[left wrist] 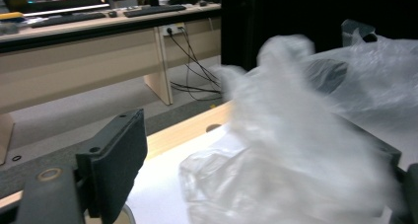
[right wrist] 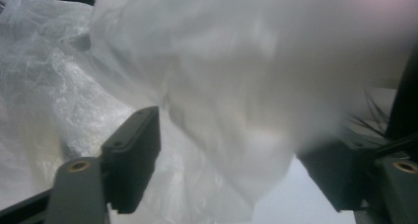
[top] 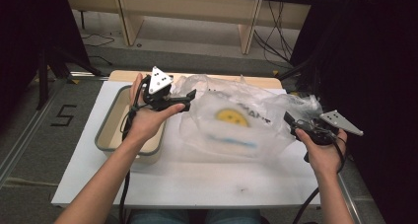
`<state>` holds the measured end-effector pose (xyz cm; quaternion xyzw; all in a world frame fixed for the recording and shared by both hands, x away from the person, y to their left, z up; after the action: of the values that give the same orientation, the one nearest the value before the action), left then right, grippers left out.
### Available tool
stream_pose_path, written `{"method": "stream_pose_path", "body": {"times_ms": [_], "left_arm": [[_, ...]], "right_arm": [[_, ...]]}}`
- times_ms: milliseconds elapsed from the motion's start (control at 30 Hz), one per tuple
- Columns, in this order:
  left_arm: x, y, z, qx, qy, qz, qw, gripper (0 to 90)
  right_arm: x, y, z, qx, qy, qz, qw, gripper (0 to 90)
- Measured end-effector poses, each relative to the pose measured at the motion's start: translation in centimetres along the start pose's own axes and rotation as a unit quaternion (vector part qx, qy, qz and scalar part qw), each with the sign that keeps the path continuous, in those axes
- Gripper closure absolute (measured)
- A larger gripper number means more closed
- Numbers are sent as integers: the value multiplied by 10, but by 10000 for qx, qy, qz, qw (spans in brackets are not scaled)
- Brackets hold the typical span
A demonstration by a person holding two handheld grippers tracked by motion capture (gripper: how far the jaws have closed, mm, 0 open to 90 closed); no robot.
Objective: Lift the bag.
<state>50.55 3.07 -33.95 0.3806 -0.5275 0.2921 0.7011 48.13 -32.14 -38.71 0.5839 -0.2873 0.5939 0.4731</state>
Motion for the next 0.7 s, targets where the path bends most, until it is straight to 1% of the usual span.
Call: {"method": "stream_pose_path", "body": {"times_ms": [67, 133, 167, 233, 267, 367, 433, 533, 633, 700], "left_arm": [[-6, 7, 3, -85, -63, -74, 9999, 156], [-13, 15, 8, -227, -85, -117, 9996, 154], [-17, 19, 10, -307, -116, -166, 9993, 150], [-27, 27, 16, -461, -183, -238, 9985, 127], [-32, 31, 19, -527, -248, -309, 9978, 115], [-50, 40, 26, -673, -398, -448, 9959, 82], [-62, 45, 27, -712, -478, -538, 9949, 61], [-80, 50, 26, -730, -577, -710, 9931, 49], [-95, 55, 23, -735, -553, -809, 9925, 41], [-99, 58, 20, -712, -541, -819, 9926, 41]], "right_arm": [[-2, 9, -2, 116, 33, 25, 9999, 238], [-6, 18, -6, 304, 92, 16, 9995, 214], [-8, 24, -8, 391, 80, 9, 9992, 205], [-13, 34, -12, 561, 82, 14, 9984, 191], [-17, 40, -14, 627, 95, 2, 9980, 184], [-27, 53, -20, 761, 129, -37, 9970, 179], [-35, 59, -27, 847, 163, -83, 9962, 178], [-47, 64, -38, 973, 213, -165, 9949, 176], [-56, 67, -45, 1050, 241, -225, 9939, 175], [-60, 68, -48, 1089, 270, -260, 9933, 175]]}}
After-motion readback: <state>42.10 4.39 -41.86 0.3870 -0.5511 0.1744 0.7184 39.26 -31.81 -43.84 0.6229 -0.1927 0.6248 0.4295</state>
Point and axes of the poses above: each handheld gripper's, and its own axes: y roughly backward along the jaws, x roughly out of its top, z roughly to its right, the point moved 10 cm from there along -y, roughly forward along the jaws, and after that the axes turned 11 degrees about y, right-handed, at the moved point
